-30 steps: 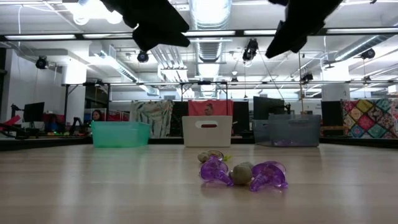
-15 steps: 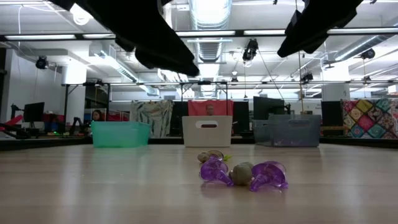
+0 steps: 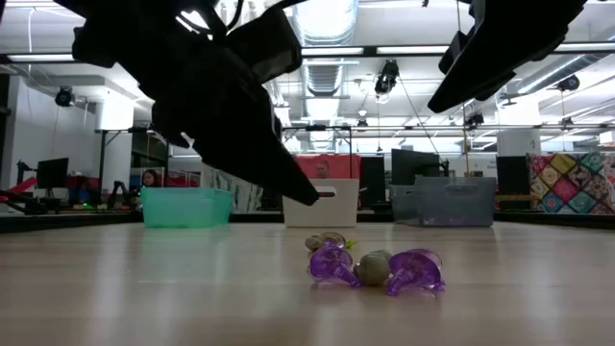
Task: Sort Halloween decoration
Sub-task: Put the white skull toy into the white bin
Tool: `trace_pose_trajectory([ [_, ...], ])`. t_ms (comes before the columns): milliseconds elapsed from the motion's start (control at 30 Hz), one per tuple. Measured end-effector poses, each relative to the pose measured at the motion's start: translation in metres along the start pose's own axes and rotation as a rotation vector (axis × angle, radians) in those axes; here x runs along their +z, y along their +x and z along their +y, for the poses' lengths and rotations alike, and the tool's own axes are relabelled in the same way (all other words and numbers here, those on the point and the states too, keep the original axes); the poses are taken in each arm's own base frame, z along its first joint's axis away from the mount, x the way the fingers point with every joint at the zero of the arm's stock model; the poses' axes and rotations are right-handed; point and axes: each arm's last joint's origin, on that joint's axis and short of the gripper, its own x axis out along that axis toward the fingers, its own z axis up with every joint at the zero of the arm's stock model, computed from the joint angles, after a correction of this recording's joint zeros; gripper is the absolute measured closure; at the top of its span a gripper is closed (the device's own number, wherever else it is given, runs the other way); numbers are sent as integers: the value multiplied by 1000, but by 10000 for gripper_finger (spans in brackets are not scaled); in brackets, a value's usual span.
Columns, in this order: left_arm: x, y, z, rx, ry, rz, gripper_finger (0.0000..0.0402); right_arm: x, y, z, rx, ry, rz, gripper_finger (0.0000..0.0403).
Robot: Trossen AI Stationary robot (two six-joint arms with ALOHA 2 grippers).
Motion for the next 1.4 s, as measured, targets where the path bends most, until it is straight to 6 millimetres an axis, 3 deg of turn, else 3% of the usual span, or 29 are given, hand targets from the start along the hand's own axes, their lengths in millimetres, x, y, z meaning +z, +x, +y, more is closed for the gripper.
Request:
trace_pose_trajectory([
  [467,-12,18,-3,34,9,-4,202,0,2,-1,-41,-7,-15,319],
  [1200,-22,28,-4,57,31,22,202,0,2,-1,-48,-12,-19,315],
  [1400,-22,28,-4,62,35,22,230,0,2,-1,-48,-12,-18,312],
])
